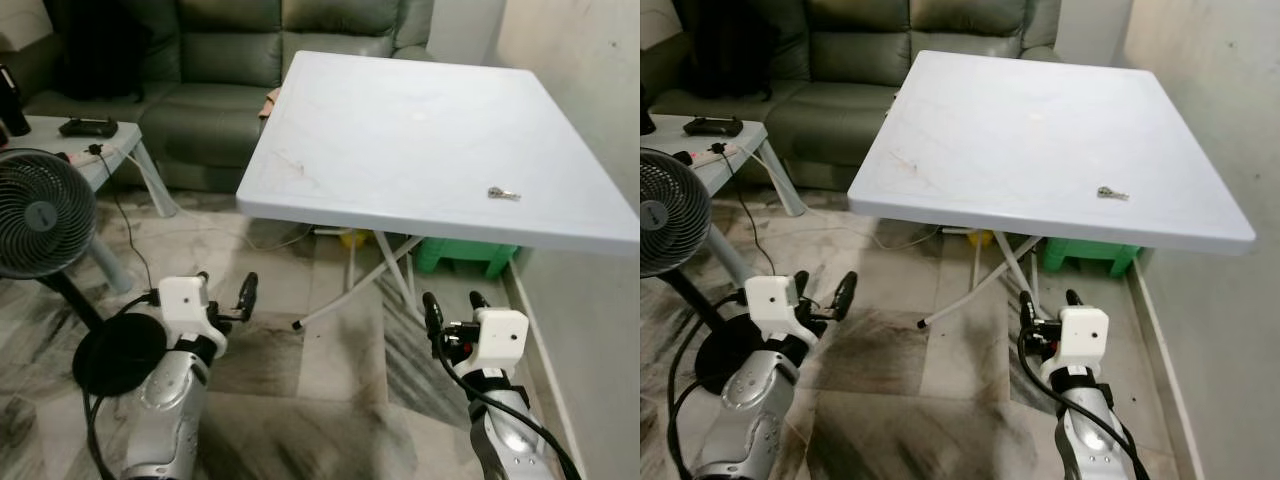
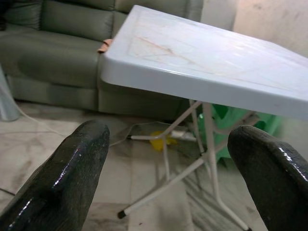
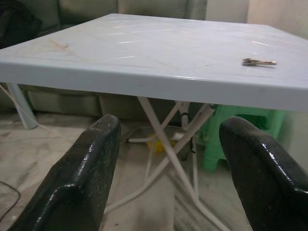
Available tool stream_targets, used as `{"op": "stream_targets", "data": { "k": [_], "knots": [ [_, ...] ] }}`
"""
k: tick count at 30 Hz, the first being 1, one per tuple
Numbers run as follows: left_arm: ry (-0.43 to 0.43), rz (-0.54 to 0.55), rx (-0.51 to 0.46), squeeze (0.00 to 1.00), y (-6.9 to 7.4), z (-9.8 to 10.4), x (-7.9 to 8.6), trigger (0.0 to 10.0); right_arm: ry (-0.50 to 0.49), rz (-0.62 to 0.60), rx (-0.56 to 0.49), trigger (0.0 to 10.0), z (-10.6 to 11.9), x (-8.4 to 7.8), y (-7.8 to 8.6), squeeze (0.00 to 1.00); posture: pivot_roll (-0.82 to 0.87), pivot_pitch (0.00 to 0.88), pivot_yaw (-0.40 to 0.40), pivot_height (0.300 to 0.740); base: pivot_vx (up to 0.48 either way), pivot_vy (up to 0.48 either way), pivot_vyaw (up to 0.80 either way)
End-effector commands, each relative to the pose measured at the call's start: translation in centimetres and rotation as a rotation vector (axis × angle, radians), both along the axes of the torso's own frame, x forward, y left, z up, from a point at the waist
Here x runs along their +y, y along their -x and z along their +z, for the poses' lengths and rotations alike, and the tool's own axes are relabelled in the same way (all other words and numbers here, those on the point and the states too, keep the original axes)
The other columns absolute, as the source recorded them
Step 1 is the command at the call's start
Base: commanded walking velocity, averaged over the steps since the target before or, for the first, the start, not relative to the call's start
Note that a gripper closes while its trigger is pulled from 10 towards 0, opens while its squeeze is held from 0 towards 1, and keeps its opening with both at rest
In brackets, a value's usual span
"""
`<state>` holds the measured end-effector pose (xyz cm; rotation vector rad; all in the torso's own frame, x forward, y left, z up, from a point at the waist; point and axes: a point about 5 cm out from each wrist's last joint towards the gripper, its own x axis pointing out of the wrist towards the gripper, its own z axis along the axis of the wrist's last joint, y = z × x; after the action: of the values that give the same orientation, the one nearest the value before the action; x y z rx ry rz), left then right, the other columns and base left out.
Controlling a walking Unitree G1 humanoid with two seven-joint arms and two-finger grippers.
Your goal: Hang keys on a hook
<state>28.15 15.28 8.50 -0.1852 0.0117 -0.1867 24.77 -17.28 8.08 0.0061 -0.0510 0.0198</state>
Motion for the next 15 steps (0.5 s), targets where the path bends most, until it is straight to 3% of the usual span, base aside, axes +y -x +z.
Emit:
{"op": "stream_targets", "data": {
  "k": [1, 15],
  "knots": [
    [-0.008, 0.004, -0.001, 0.00, -0.10, 0.18, 0.09, 10.0, -0.002, -0.001, 0.001, 10.0, -0.01, -0.18, 0.03, 0.00, -0.02, 0.065, -0.009, 0.740, 0.285, 0.000, 0.00],
    [-0.021, -0.016, -0.001, 0.00, 0.04, 0.07, -0.13, 10.0, 0.000, 0.006, 0.002, 10.0, -0.05, -0.10, 0.07, 0.00, -0.02, 0.057, -0.008, 0.740, 0.315, 0.000, 0.00]
  ]
}}
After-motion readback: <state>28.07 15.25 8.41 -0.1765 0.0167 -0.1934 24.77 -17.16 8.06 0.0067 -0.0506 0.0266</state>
